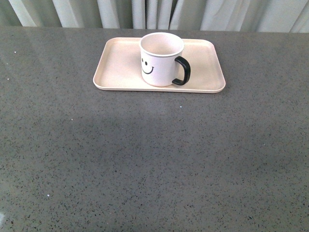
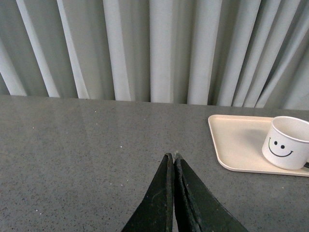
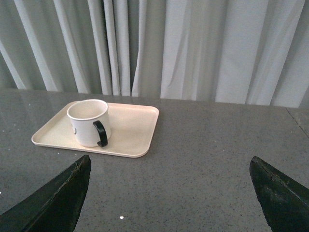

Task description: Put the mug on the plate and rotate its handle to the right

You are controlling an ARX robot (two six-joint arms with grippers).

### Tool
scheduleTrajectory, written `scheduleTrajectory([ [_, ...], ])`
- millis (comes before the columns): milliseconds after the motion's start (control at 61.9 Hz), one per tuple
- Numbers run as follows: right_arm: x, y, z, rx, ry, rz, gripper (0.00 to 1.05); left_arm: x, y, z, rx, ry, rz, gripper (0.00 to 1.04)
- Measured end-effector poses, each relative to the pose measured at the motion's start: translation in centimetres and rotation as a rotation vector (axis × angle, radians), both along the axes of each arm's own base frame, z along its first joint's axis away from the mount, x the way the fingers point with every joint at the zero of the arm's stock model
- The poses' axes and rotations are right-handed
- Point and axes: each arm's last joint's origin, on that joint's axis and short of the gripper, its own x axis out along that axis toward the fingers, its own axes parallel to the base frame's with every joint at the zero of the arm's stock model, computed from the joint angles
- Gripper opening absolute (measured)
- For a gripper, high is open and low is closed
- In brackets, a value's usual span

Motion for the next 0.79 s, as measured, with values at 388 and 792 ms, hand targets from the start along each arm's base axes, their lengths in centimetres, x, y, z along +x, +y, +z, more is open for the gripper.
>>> scheduleTrajectory([
  [388,0.0,0.0,0.0,0.000,0.000,0.000,0.96,-1.4,0.0,-0.4,0.000,0.019,0.000,0.01],
  [792,0.0,0.0,0.0,0.000,0.000,0.000,0.96,-1.4,0.0,-0.4,0.000,0.018,0.000,0.14],
])
